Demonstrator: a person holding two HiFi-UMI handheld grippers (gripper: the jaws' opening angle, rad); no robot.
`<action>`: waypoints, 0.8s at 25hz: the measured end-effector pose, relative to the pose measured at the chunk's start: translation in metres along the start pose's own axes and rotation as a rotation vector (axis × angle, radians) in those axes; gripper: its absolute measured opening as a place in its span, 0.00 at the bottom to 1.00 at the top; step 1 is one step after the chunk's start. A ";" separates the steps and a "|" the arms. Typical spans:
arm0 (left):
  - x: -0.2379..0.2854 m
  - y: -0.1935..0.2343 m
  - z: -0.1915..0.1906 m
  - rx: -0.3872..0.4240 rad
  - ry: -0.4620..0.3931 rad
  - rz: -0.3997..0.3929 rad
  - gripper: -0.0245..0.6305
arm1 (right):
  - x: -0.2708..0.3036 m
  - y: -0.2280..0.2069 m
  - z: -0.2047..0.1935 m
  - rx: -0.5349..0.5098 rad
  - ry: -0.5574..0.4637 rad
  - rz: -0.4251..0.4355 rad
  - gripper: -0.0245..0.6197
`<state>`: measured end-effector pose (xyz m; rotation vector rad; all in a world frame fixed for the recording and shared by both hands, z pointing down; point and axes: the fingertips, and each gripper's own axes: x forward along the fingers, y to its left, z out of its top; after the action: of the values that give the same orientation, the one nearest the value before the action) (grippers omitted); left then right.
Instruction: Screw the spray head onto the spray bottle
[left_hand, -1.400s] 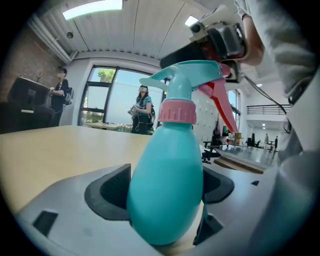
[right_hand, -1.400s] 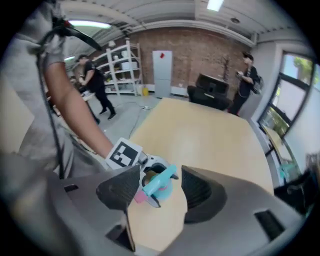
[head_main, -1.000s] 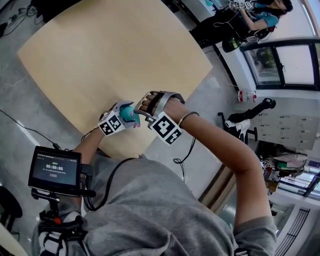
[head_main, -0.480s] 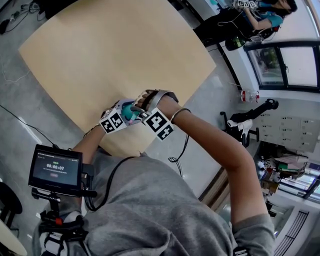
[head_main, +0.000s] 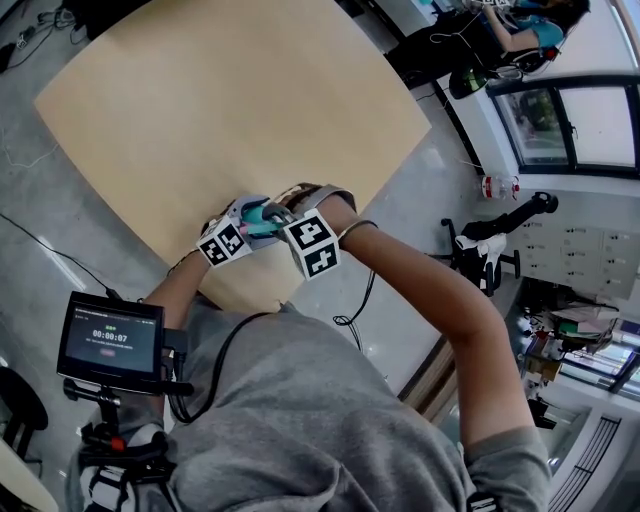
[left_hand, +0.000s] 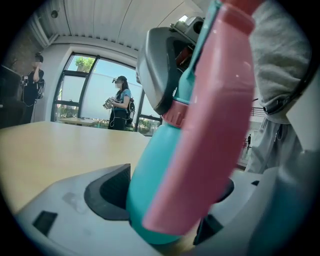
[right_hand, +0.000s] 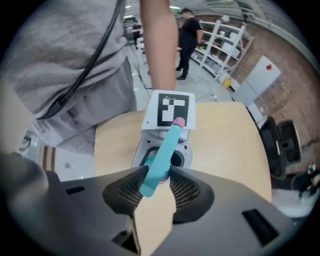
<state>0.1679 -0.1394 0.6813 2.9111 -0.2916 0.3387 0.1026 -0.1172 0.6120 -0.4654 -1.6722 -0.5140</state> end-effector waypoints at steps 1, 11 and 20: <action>0.000 0.001 0.001 -0.002 -0.003 0.005 0.62 | 0.000 -0.002 -0.001 0.071 -0.012 -0.013 0.25; 0.001 0.004 0.004 -0.077 -0.042 0.193 0.62 | -0.016 -0.006 -0.021 1.230 -0.606 -0.473 0.24; -0.008 0.013 0.000 -0.135 -0.063 0.346 0.62 | -0.013 -0.008 -0.016 1.299 -0.560 -0.775 0.25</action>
<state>0.1578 -0.1504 0.6816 2.7343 -0.8000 0.2649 0.1127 -0.1327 0.6006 1.1096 -2.2929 0.2784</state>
